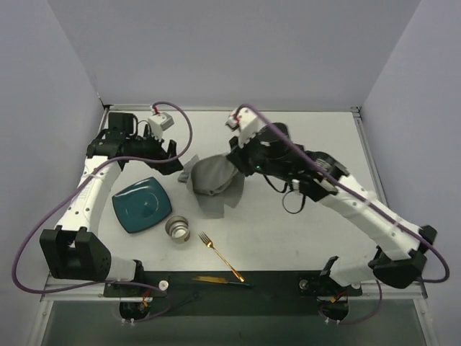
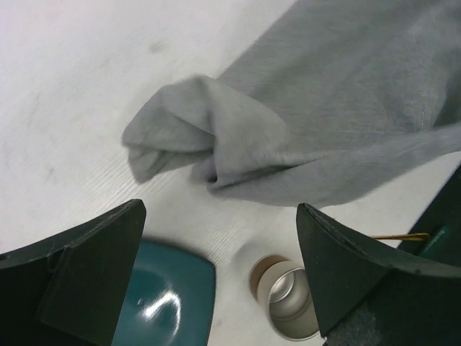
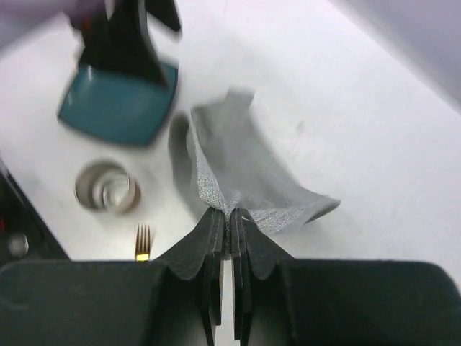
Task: Set the dinner table for one person
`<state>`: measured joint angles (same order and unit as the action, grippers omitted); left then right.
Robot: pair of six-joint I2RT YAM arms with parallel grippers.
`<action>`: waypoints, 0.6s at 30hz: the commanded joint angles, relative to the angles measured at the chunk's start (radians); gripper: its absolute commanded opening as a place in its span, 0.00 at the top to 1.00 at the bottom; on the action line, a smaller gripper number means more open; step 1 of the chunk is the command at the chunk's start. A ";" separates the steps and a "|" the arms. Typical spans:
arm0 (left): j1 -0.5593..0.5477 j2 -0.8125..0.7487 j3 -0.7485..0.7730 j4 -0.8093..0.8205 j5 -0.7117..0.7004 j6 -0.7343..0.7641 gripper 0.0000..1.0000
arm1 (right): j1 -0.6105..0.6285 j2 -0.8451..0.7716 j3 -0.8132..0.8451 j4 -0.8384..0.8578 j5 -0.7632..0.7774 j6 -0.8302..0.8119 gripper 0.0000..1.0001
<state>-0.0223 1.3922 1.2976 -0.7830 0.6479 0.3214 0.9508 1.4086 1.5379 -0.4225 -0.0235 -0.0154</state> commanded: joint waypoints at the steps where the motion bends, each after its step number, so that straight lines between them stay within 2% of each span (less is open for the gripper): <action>1: -0.168 -0.039 0.165 0.030 0.140 -0.011 0.03 | -0.024 -0.103 0.070 -0.015 0.172 0.048 1.00; 3: -0.237 -0.025 0.199 0.031 0.182 -0.021 0.03 | -0.075 -0.128 0.068 -0.010 0.188 0.097 1.00; 6: -0.290 0.002 0.209 0.083 0.179 -0.047 0.03 | -0.190 -0.145 0.051 -0.010 0.126 0.207 1.00; 7: -0.341 0.026 0.210 0.083 0.155 -0.041 0.03 | -0.231 -0.145 0.038 -0.013 0.072 0.244 1.00; 8: -0.379 0.043 0.221 0.073 0.089 -0.012 0.03 | -0.301 -0.142 0.021 -0.012 0.053 0.273 1.00; 11: -0.519 0.111 0.238 0.031 -0.049 0.050 0.03 | -0.400 -0.119 -0.056 -0.012 0.031 0.350 1.00; 15: -0.662 0.162 0.250 0.016 -0.158 0.135 0.03 | -0.614 -0.085 -0.148 -0.010 -0.010 0.385 1.00; 18: -0.771 0.197 0.259 -0.031 -0.188 0.231 0.05 | -0.717 -0.040 -0.180 -0.009 -0.047 0.397 1.00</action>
<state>-0.6846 1.5787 1.5089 -0.7574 0.5583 0.4053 0.3519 1.3560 1.3773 -0.4324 -0.0147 0.3195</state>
